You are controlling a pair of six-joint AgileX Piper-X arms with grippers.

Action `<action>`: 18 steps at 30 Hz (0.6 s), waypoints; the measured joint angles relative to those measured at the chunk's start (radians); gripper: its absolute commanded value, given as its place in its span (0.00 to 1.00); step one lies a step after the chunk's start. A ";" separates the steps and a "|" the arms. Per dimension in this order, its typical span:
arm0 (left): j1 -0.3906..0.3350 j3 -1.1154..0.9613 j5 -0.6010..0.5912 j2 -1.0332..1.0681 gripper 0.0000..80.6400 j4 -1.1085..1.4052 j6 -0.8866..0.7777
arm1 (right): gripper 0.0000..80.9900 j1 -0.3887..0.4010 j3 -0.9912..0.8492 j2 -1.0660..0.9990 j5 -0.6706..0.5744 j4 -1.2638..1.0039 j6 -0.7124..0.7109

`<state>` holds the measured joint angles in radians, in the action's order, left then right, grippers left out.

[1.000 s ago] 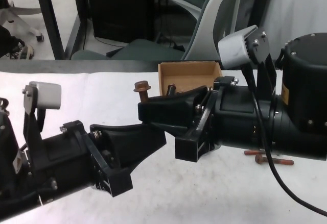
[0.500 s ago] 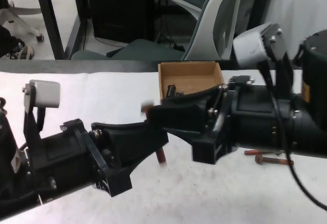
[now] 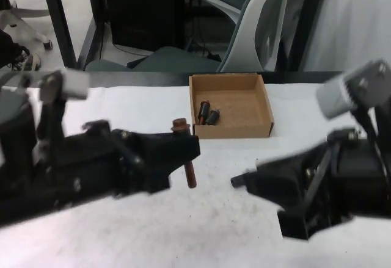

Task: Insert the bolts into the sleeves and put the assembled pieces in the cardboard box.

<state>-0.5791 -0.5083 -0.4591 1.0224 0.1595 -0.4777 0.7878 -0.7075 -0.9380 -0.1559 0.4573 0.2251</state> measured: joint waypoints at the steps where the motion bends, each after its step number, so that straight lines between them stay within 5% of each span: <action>1: 0.000 -0.057 0.008 0.046 0.01 -0.049 0.000 | 0.00 0.000 0.000 0.000 0.006 0.071 -0.003; 8: 0.008 -0.262 0.011 0.252 0.01 -0.229 -0.021 | 0.01 -0.037 0.000 0.000 0.016 0.236 -0.031; 18: 0.067 -0.509 0.009 0.486 0.01 -0.418 -0.055 | 0.01 -0.215 -0.004 -0.002 0.012 0.387 -0.098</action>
<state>-0.5122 -1.0175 -0.4501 1.5081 -0.2582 -0.5326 0.5723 -0.7115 -0.9396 -0.1444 0.8445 0.1267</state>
